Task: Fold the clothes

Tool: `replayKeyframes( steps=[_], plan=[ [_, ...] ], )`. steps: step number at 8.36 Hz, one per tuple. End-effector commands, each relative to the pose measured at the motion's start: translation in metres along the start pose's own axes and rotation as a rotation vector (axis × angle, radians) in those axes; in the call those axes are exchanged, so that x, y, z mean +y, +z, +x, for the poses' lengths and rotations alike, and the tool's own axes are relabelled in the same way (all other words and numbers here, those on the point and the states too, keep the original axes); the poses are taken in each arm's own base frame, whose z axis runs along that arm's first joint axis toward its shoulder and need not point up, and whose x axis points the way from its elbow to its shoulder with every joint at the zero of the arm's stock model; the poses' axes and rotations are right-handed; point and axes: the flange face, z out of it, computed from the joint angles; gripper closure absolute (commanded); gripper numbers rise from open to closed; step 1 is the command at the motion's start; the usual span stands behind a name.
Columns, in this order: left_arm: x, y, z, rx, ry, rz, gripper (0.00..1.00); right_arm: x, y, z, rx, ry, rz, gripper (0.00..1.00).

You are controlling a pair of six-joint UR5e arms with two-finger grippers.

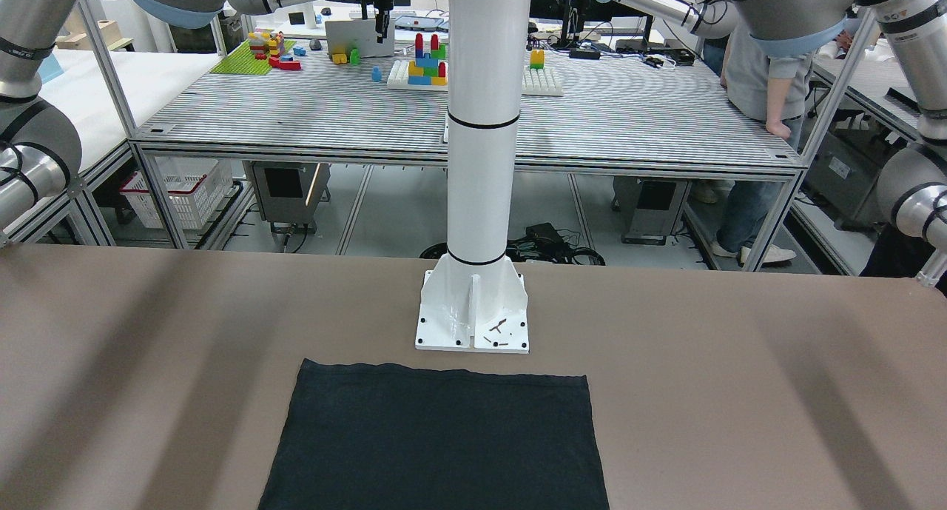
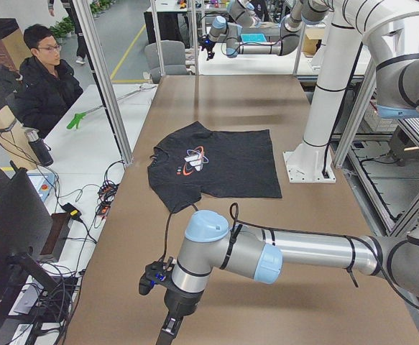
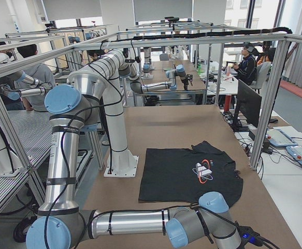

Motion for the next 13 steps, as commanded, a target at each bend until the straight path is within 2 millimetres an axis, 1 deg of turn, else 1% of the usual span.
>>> replayKeyframes(
  steps=[1,2,3,4,6,7,8,9,10,11,13],
  plan=[
    [0.01,0.007,-0.001,0.003,0.013,-0.013,0.07,-0.003,0.0,0.0,-0.003,0.01,0.001,0.05],
    [0.014,0.009,-0.001,-0.004,0.01,-0.023,0.07,-0.011,0.001,-0.007,-0.019,0.054,0.01,0.05],
    [0.012,0.009,0.0,0.002,0.015,-0.02,0.06,-0.049,0.009,-0.054,-0.08,0.09,0.028,0.05],
    [0.008,0.005,0.001,0.001,0.019,-0.002,0.06,-0.103,0.009,-0.102,-0.122,0.135,0.065,0.05],
    [0.011,0.006,0.001,0.003,0.008,0.002,0.06,-0.197,0.012,-0.203,-0.218,0.253,0.08,0.05],
    [0.01,0.006,0.002,0.003,0.008,0.004,0.06,-0.234,0.017,-0.24,-0.257,0.323,0.069,0.05],
    [0.007,0.005,0.005,0.009,0.0,0.007,0.06,-0.26,0.018,-0.28,-0.302,0.398,0.072,0.05],
    [0.004,0.006,0.008,0.012,-0.013,0.006,0.06,-0.268,0.02,-0.322,-0.354,0.477,0.077,0.05],
    [0.002,0.006,0.011,0.013,-0.013,0.007,0.06,-0.275,0.021,-0.35,-0.387,0.523,0.071,0.06],
    [0.0,0.008,0.014,0.016,-0.03,0.005,0.06,-0.281,0.029,-0.372,-0.403,0.562,0.046,0.09],
    [-0.009,0.009,0.028,0.021,-0.055,0.008,0.06,-0.276,0.065,-0.375,-0.393,0.576,0.02,0.24]
  ],
)
